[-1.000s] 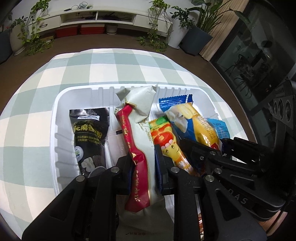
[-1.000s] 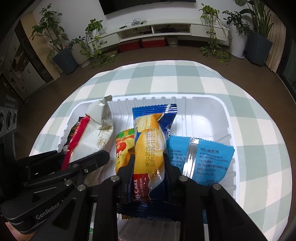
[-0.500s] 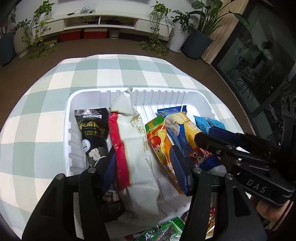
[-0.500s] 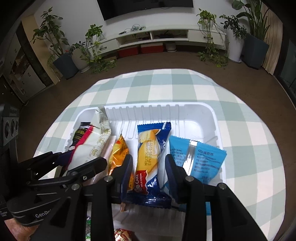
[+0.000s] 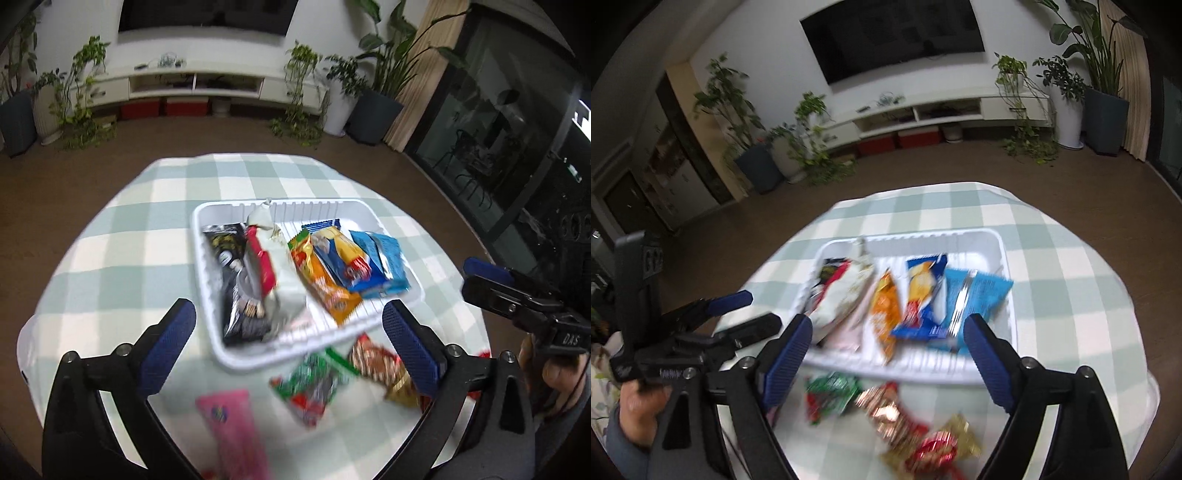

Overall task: Organize snacks
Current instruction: 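Withdraw both tools from the tray toward the remaining snacks, then grasp the pink bar with the left tool while the right tool grasps the red bag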

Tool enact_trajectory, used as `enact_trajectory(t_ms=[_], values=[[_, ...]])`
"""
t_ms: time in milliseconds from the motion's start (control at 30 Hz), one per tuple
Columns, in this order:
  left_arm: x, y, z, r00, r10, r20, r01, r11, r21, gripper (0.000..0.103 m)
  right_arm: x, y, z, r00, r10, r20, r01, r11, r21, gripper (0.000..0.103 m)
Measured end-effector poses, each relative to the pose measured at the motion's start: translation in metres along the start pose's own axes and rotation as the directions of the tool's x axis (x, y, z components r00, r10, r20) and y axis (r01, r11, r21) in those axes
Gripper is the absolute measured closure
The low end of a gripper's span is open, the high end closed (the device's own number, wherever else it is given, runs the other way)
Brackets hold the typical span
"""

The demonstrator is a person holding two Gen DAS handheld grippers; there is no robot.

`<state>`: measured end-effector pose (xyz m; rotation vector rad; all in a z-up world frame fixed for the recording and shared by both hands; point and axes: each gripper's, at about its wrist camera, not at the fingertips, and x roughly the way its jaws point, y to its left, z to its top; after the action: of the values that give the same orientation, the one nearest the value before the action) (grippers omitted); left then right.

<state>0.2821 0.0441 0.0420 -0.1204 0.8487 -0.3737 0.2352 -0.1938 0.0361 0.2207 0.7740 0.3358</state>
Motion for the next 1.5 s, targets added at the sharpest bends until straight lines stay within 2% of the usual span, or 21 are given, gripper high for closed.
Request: enact_trajectory(t_ms=[100, 233, 333, 400, 500, 567, 667, 933, 1000, 1067, 1133, 1267, 1333, 1500], values=[[-0.033, 0.009, -0.029, 0.999, 0.013, 0.035, -0.012, 1.0, -0.018, 0.001, -0.021, 0.004, -0.032, 0.999, 0.035, 0.012, -0.035, 0.999, -0.002, 0.014], [-0.06, 0.019, -0.072, 0.998, 0.059, 0.03, -0.057, 0.996, -0.072, 0.001, -0.038, 0.006, -0.084, 0.998, 0.055, 0.004, -0.055, 0.998, 0.028, 0.014], [-0.06, 0.016, -0.104, 0.997, 0.074, -0.023, -0.075, 0.995, -0.061, 0.0, -0.044, 0.005, -0.118, 0.999, 0.039, 0.004, -0.039, 0.998, 0.056, 0.014], [-0.05, 0.011, -0.122, 0.993, 0.081, -0.089, -0.086, 0.995, -0.046, 0.0, -0.047, 0.006, -0.144, 1.0, 0.029, -0.004, -0.028, 0.997, 0.073, 0.014], [-0.031, 0.007, -0.135, 0.979, 0.107, -0.172, -0.114, 0.993, -0.032, 0.001, -0.049, 0.008, -0.17, 0.999, 0.025, -0.024, -0.023, 0.997, 0.071, 0.014], [-0.026, 0.005, -0.135, 0.976, 0.127, -0.178, -0.132, 0.991, -0.017, 0.001, -0.053, 0.01, -0.182, 1.0, 0.011, -0.022, -0.01, 0.999, 0.053, 0.014], [-0.017, 0.001, -0.129, 0.972, 0.149, -0.18, -0.151, 0.989, 0.002, 0.001, -0.057, 0.013, -0.185, 1.0, 0.01, -0.011, -0.009, 0.999, 0.038, 0.014], [0.019, 0.003, -0.111, 0.939, 0.236, -0.248, -0.223, 0.971, 0.08, 0.002, -0.056, 0.014, -0.186, 1.0, 0.009, -0.005, -0.009, 1.0, 0.03, 0.015], [0.027, 0.004, -0.11, 0.932, 0.247, -0.265, -0.229, 0.969, 0.098, 0.012, -0.058, 0.015, -0.186, 1.0, 0.004, 0.0, -0.004, 1.0, 0.025, 0.015], [0.034, 0.005, -0.108, 0.924, 0.259, -0.282, -0.236, 0.965, 0.114, 0.028, -0.059, 0.016, -0.185, 1.0, -0.001, 0.006, 0.0, 1.0, 0.02, 0.015], [0.04, 0.007, -0.108, 0.918, 0.266, -0.295, -0.241, 0.963, 0.119, 0.033, -0.059, 0.015, -0.185, 1.0, 0.0, 0.006, 0.0, 1.0, 0.021, 0.015], [0.045, 0.008, -0.108, 0.912, 0.271, -0.306, -0.241, 0.961, 0.134, 0.038, -0.06, 0.015, -0.185, 1.0, 0.002, 0.001, -0.002, 1.0, 0.02, 0.015], [0.047, 0.008, -0.107, 0.914, 0.259, -0.314, -0.223, 0.964, 0.147, 0.043, -0.06, 0.014, -0.184, 1.0, 0.005, -0.001, -0.005, 1.0, 0.02, 0.015], [0.053, 0.007, -0.102, 0.909, 0.247, -0.336, -0.199, 0.965, 0.172, 0.045, -0.062, 0.017, -0.182, 1.0, 0.015, 0.001, -0.015, 1.0, 0.011, 0.016]])
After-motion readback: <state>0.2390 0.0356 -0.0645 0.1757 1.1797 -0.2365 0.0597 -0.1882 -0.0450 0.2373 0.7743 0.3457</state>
